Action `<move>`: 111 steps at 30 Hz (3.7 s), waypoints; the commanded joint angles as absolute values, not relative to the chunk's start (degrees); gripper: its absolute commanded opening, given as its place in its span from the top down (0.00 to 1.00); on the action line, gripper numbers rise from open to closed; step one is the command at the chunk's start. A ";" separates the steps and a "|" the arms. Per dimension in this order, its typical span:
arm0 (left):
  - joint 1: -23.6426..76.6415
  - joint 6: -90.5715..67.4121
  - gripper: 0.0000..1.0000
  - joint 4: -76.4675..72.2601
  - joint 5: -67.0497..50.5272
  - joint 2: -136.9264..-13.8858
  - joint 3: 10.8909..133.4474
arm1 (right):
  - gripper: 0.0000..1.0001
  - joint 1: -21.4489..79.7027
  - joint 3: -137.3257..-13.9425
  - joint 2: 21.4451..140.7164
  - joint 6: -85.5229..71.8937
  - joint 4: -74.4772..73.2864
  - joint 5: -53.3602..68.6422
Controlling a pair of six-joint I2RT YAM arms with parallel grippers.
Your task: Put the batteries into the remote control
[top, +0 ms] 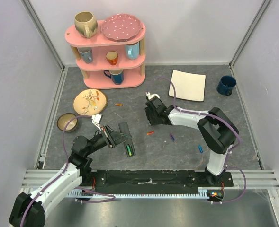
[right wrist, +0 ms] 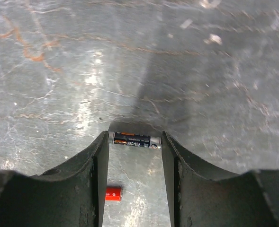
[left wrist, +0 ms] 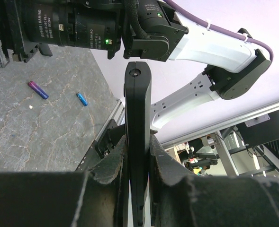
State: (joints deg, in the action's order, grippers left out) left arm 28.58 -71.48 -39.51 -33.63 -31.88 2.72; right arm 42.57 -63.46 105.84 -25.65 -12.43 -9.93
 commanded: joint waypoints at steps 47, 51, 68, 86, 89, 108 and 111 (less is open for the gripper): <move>28.21 -71.98 0.98 -37.09 -30.23 -29.36 0.79 | 0.38 38.50 -64.86 104.41 -90.09 -35.07 -25.14; 28.21 -71.98 0.98 -37.18 -30.76 -29.44 0.79 | 0.32 38.58 -65.56 103.63 -88.69 -35.42 -24.61; 28.21 -71.28 0.98 -37.00 -31.11 -29.35 1.23 | 0.35 38.85 -61.09 89.28 -18.65 -23.90 -13.01; 28.21 -72.42 0.98 -41.04 -32.43 -31.29 0.53 | 0.55 36.12 -60.38 99.58 -10.46 -19.25 -8.00; 28.21 -72.33 0.98 -40.87 -32.52 -31.11 0.26 | 0.55 35.60 -60.99 100.37 -10.46 -19.16 -7.38; 28.21 -72.33 0.98 -43.85 -32.43 -33.13 0.00 | 0.74 33.93 -59.41 101.08 -11.86 -18.89 -2.20; 28.30 -72.42 0.98 -44.03 -32.52 -33.13 -1.05 | 0.80 33.93 -58.71 101.34 -13.35 -18.81 -1.32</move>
State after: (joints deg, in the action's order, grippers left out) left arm 28.58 -71.57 -40.36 -31.66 -33.08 2.72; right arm 34.15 -59.66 101.23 -12.14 -19.66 -3.38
